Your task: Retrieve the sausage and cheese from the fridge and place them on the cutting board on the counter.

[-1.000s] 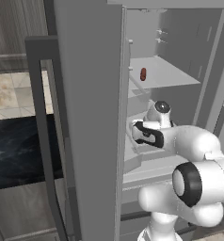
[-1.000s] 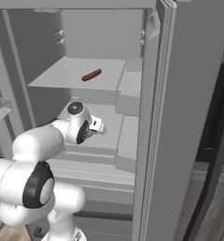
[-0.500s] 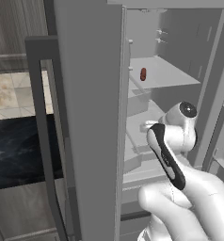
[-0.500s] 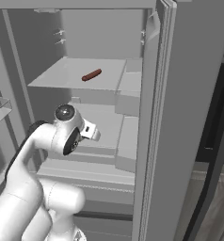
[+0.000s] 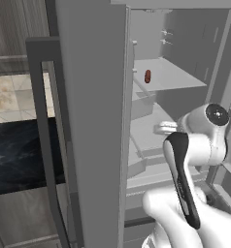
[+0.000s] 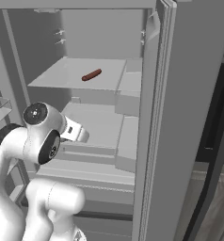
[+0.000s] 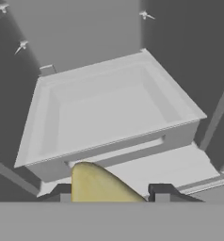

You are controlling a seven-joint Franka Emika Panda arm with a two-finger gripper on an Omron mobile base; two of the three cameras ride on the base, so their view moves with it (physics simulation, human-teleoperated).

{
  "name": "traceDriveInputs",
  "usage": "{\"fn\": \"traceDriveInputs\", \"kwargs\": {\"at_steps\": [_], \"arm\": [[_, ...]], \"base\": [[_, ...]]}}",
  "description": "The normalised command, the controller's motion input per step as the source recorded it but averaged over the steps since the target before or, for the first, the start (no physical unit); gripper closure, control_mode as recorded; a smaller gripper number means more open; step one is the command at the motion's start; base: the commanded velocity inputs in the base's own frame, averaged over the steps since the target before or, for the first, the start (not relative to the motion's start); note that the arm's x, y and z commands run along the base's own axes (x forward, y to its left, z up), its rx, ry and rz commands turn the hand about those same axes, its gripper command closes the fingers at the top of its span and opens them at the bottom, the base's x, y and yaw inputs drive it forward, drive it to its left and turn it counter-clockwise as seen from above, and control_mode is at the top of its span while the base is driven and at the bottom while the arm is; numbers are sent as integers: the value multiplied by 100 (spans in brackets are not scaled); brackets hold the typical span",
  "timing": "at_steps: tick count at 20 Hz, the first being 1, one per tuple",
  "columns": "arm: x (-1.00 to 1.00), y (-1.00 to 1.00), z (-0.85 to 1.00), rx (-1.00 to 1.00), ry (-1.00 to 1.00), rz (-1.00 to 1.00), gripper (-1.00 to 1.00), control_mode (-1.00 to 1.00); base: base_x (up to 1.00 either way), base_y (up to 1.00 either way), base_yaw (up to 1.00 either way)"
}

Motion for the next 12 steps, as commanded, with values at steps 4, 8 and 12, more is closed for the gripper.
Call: {"fn": "traceDriveInputs", "kwargs": {"at_steps": [4,8,12], "arm": [[-69,0,100,0,12,0,100,-100],[-75,0,96,0,9,0,100,-100],[-67,0,76,0,8,3,100,-100]], "base": [[0,0,0],[0,0,0],[0,0,0]]}}
